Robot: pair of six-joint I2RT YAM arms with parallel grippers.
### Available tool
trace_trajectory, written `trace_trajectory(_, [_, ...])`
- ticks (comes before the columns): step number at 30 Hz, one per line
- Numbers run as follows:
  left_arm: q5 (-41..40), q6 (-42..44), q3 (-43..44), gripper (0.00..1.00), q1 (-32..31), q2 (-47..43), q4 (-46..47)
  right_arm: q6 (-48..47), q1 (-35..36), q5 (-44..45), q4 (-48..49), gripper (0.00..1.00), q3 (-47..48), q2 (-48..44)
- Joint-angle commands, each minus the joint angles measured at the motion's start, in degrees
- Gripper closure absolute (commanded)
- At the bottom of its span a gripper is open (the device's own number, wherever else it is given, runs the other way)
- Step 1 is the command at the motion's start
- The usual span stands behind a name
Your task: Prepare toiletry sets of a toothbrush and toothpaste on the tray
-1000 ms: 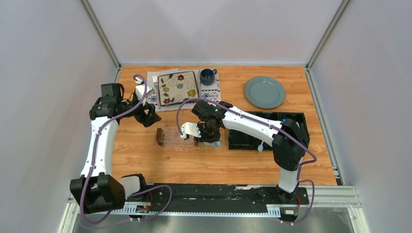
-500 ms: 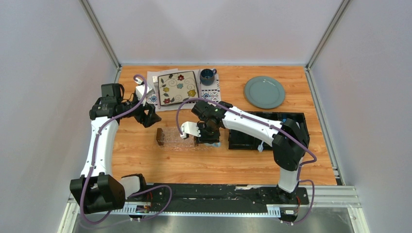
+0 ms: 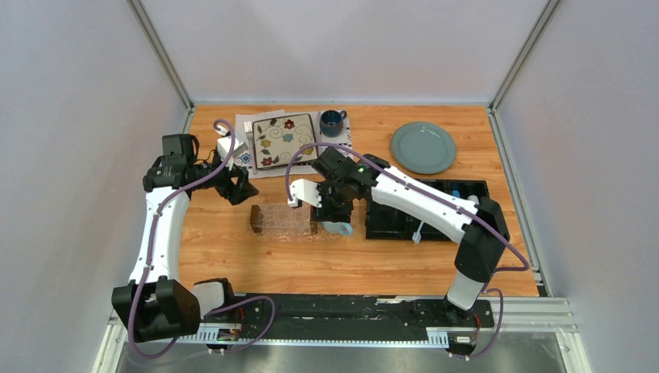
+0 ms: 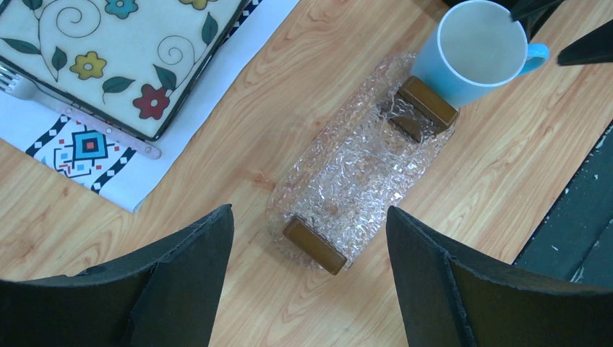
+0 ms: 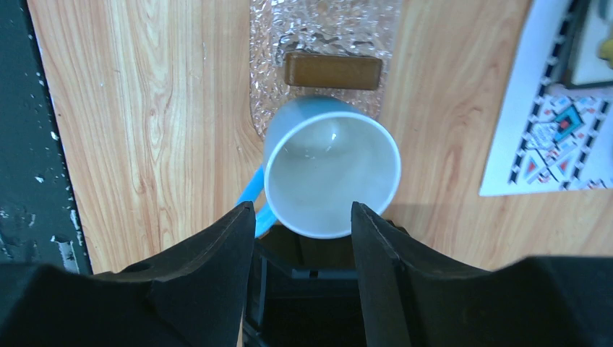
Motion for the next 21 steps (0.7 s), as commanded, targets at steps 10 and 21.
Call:
trace_trajectory(10, [0.78, -4.65, -0.41, 0.15, 0.50, -3.98, 6.61, 12.40, -6.55, 8.15, 1.24, 0.43, -2.31, -20.98])
trace_trajectory(21, [-2.92, -12.93, -3.14, 0.11, 0.50, -7.06, 14.11, 17.60, -34.49, 3.06, 5.02, 0.37, -15.66, -35.05])
